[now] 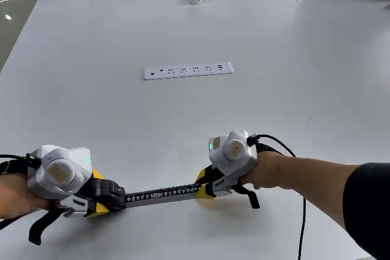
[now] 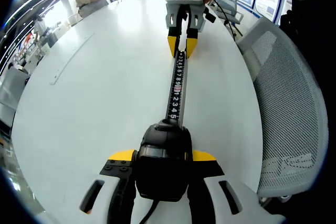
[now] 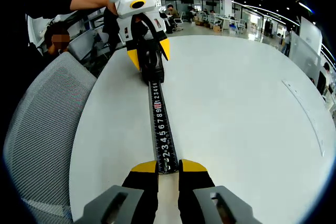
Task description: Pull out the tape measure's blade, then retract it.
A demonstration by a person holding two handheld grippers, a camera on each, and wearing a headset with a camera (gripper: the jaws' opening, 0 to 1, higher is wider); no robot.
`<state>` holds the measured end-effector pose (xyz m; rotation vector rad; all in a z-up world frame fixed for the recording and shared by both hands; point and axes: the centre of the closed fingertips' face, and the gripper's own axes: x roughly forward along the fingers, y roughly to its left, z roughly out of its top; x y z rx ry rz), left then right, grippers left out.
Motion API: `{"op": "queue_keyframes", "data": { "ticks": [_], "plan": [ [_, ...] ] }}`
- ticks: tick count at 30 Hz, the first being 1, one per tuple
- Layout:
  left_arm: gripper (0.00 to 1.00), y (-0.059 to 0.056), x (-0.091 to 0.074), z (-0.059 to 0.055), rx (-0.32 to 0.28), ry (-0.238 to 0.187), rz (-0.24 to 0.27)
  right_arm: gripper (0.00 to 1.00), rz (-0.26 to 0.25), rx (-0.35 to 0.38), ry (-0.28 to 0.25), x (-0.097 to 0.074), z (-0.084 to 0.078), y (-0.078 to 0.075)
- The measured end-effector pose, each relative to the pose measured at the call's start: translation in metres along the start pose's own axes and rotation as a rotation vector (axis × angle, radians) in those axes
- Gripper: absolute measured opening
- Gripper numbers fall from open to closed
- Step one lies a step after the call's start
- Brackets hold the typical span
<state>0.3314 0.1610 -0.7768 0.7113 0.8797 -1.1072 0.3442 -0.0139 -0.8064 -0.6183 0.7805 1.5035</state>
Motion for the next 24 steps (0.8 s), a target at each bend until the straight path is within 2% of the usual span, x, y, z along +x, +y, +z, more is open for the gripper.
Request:
{"op": "queue_keyframes", "data": {
  "ticks": [8, 24],
  "plan": [
    [0.32, -0.001, -0.001, 0.001, 0.001, 0.001, 0.000, 0.10, 0.004, -0.011, 0.002, -0.005, -0.004, -0.001],
    [0.32, 0.000, 0.000, 0.000, 0.001, 0.001, 0.000, 0.10, 0.001, 0.011, -0.002, -0.011, -0.009, -0.003]
  ]
}}
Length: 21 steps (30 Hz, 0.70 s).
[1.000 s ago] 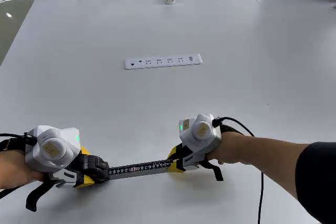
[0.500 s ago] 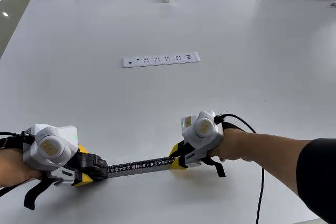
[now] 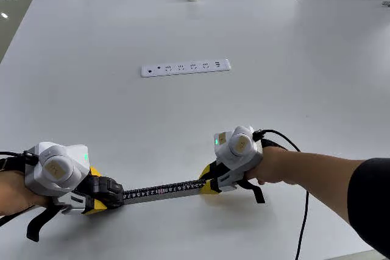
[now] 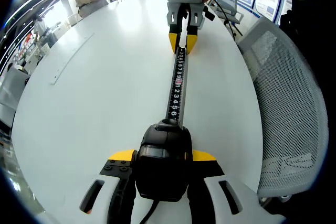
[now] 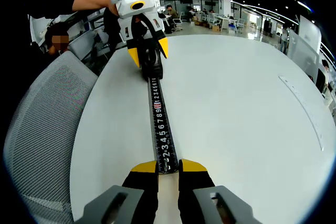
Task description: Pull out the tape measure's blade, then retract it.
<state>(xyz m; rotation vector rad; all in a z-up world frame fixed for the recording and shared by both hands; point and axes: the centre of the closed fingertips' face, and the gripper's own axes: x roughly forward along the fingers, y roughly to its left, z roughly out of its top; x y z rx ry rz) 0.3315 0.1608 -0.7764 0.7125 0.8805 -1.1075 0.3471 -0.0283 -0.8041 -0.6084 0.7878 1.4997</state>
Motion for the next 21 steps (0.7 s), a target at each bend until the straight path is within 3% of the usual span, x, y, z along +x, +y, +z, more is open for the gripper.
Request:
{"op": "queue_keyframes", "data": {
  "ticks": [21],
  "plan": [
    [0.32, -0.0002, -0.0005, 0.0011, -0.002, 0.000, 0.000, 0.10, -0.009, 0.020, 0.005, -0.0076, -0.0091, -0.0022]
  ]
}}
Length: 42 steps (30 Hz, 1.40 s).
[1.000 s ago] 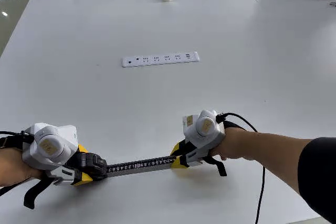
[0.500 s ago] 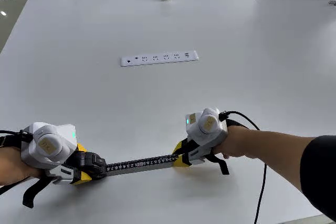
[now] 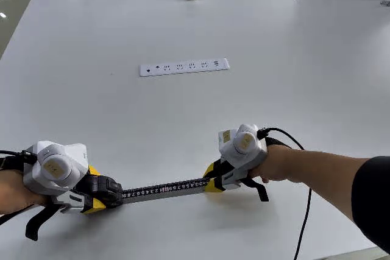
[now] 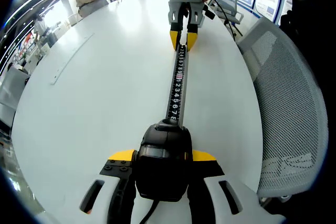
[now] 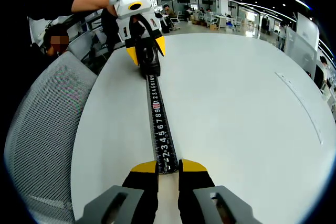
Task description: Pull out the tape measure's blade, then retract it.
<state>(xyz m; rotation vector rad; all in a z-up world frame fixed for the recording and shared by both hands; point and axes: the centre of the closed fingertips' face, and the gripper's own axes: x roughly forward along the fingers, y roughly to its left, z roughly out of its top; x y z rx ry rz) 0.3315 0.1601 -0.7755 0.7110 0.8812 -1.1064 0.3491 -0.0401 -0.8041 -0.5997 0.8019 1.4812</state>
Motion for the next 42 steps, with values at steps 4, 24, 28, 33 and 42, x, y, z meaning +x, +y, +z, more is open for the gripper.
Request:
{"op": "queue_keyframes", "data": {
  "ticks": [4, 24, 28, 33, 42],
  "plan": [
    [0.32, 0.000, 0.000, 0.000, 0.000, 0.000, 0.000, 0.10, -0.001, 0.004, 0.001, -0.001, -0.001, 0.000],
    [0.32, -0.001, -0.001, 0.001, -0.001, 0.002, 0.000, 0.10, -0.009, 0.016, 0.009, -0.011, -0.011, -0.001],
    [0.32, -0.001, -0.001, 0.001, -0.001, 0.002, 0.000, 0.10, -0.010, 0.018, 0.010, -0.013, -0.013, -0.001],
    [0.32, -0.001, -0.001, 0.000, -0.001, 0.002, 0.001, 0.10, -0.013, 0.019, 0.014, -0.015, -0.016, -0.001],
    [0.32, 0.000, 0.000, 0.000, 0.000, 0.002, 0.001, 0.10, -0.017, 0.022, 0.018, -0.017, -0.020, -0.002]
  ]
}}
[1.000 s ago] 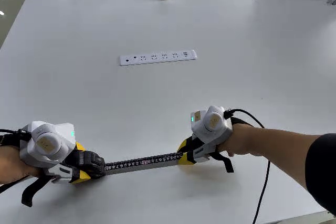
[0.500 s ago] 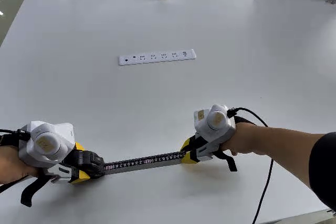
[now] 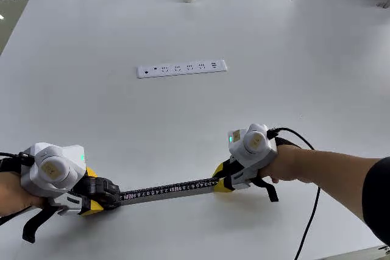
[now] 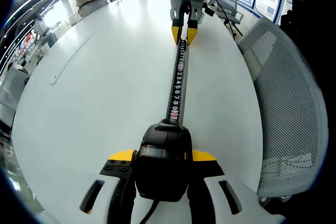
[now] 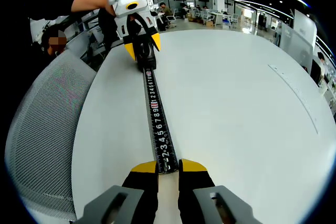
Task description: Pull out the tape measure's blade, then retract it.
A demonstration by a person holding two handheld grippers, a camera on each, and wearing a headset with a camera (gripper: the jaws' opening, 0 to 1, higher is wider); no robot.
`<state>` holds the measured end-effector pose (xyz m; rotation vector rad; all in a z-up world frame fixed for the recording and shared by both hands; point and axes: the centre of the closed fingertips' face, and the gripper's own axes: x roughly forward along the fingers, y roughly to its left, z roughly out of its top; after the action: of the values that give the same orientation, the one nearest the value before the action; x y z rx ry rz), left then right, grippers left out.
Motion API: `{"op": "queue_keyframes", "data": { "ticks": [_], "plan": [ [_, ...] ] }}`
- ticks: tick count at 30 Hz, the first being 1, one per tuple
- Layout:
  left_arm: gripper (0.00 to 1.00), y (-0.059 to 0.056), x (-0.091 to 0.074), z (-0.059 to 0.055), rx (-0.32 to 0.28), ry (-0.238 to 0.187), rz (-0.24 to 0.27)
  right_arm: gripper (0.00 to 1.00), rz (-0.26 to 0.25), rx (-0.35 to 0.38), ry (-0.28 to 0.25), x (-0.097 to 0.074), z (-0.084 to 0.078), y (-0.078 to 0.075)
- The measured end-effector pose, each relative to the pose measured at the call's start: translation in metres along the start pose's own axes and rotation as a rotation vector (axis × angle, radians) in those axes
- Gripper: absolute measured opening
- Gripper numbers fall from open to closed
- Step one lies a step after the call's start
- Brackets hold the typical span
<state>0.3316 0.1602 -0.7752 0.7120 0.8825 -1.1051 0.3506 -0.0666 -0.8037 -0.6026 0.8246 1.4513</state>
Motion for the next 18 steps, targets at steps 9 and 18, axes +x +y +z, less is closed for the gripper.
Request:
{"op": "queue_keyframes", "data": {
  "ticks": [9, 18],
  "plan": [
    [0.32, 0.0022, 0.0016, -0.0017, 0.000, -0.001, -0.001, 0.10, -0.006, 0.007, 0.003, -0.0037, -0.0049, -0.0007],
    [0.32, 0.0009, 0.0014, -0.0016, 0.000, 0.000, -0.001, 0.10, -0.009, 0.012, 0.003, -0.0068, -0.0097, -0.0017]
  ]
}}
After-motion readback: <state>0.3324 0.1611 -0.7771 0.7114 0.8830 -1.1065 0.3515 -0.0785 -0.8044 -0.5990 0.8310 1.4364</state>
